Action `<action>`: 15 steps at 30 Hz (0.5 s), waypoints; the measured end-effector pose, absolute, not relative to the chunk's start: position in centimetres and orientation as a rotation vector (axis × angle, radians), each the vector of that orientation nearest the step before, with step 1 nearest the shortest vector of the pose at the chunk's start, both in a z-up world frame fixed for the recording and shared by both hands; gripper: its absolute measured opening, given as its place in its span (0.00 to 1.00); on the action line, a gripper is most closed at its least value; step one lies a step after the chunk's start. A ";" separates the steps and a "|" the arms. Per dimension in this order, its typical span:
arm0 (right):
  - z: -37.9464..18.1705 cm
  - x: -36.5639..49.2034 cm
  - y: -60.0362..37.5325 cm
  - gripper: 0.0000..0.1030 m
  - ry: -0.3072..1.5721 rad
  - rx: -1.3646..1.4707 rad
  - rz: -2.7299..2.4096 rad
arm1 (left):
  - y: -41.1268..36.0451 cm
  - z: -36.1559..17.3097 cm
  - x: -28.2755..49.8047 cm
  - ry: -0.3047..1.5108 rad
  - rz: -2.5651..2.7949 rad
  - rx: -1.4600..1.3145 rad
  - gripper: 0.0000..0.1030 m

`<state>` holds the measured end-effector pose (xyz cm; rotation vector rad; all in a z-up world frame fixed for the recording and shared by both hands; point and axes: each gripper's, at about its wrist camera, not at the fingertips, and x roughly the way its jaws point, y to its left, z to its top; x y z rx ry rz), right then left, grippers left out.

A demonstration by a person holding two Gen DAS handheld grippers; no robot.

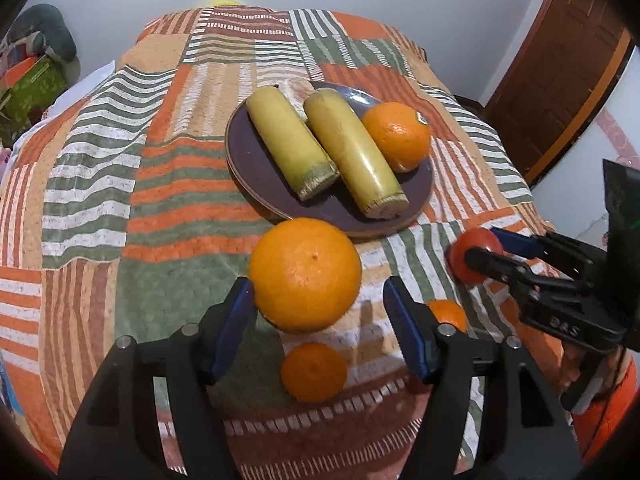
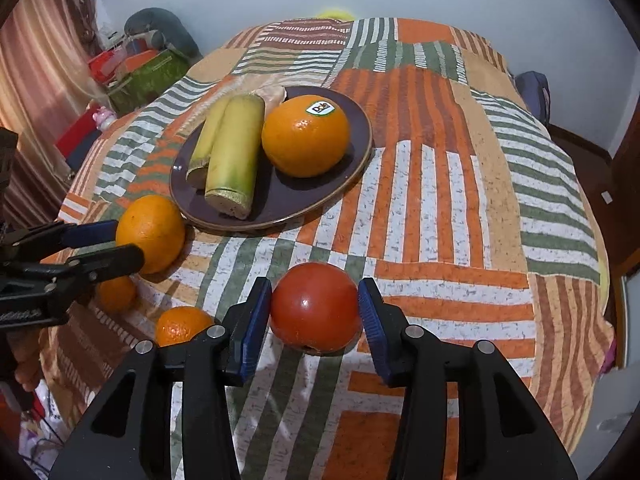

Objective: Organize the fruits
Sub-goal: 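Grasp the red tomato with the right gripper while the left gripper grasps the large orange, then carry the tomato and the orange toward the purple plate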

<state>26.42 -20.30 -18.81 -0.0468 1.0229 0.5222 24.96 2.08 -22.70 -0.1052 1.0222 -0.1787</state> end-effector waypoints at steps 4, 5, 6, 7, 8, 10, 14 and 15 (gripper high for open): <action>-19.5 26.3 -20.6 0.51 1.046 -0.025 0.531 | 2.3 -23.0 25.6 1.026 -0.173 -0.108 0.64; -19.7 26.2 -20.6 0.51 1.051 -0.020 0.537 | 2.3 -23.2 25.7 1.032 -0.172 -0.112 0.64; -19.8 26.1 -20.5 0.51 1.057 -0.016 0.543 | 2.3 -23.5 26.0 1.039 -0.169 -0.114 0.64; -19.9 26.0 -20.5 0.51 1.058 -0.016 0.546 | 2.3 -23.7 26.1 1.045 -0.165 -0.114 0.64; -19.9 26.0 -20.4 0.51 1.059 -0.019 0.548 | 2.3 -23.9 26.3 1.051 -0.164 -0.117 0.64; -20.0 25.9 -20.2 0.51 1.057 -0.035 0.554 | 2.4 -24.3 26.4 1.056 -0.168 -0.132 0.64; -20.1 26.1 -20.3 0.45 1.064 -0.034 0.563 | 2.5 -24.4 26.3 1.043 -0.170 -0.136 0.63; -20.0 26.1 -20.3 0.44 1.064 -0.031 0.562 | 2.5 -24.4 26.3 1.042 -0.172 -0.138 0.63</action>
